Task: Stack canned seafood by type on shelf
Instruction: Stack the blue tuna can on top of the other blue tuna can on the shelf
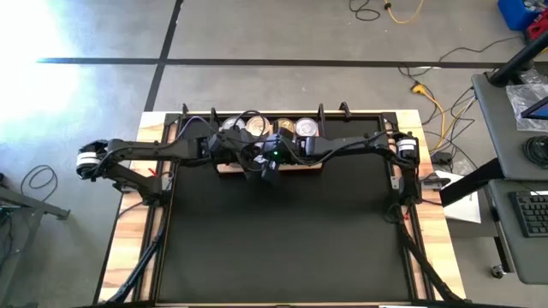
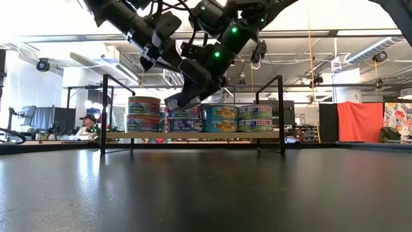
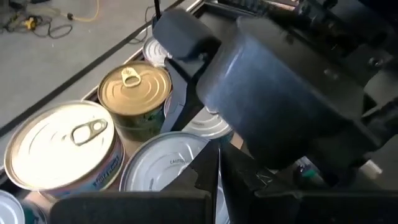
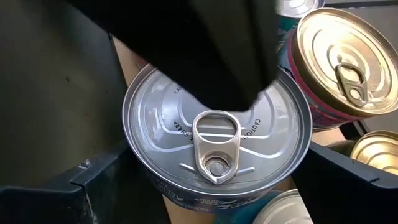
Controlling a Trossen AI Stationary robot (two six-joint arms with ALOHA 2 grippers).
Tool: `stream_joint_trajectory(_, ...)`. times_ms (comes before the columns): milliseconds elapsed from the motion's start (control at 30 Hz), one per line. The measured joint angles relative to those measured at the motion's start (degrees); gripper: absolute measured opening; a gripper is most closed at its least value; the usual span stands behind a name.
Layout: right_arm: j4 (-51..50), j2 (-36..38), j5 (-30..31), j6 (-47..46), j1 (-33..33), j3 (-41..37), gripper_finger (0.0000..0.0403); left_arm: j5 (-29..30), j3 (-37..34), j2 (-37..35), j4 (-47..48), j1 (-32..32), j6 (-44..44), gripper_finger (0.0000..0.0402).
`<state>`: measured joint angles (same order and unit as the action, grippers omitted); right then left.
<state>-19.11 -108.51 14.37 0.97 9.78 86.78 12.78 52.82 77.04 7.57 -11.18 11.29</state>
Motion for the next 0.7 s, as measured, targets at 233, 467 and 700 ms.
stream_joint_trajectory(233,0.1,0.0,0.5,1.5,0.1,0.0,0.0362,0.2,0.0,0.1,-1.9,-0.9,-1.3,0.0000)
stream_joint_trajectory(467,0.1,0.1,0.9,2.2,0.2,0.1,0.0393,1.7,-0.1,0.1,-6.5,-1.2,-0.3,0.0000)
stream_joint_trajectory(700,0.3,0.2,0.7,3.4,0.9,0.1,0.0398,3.0,-0.2,0.1,-7.0,-1.2,0.2,0.0000)
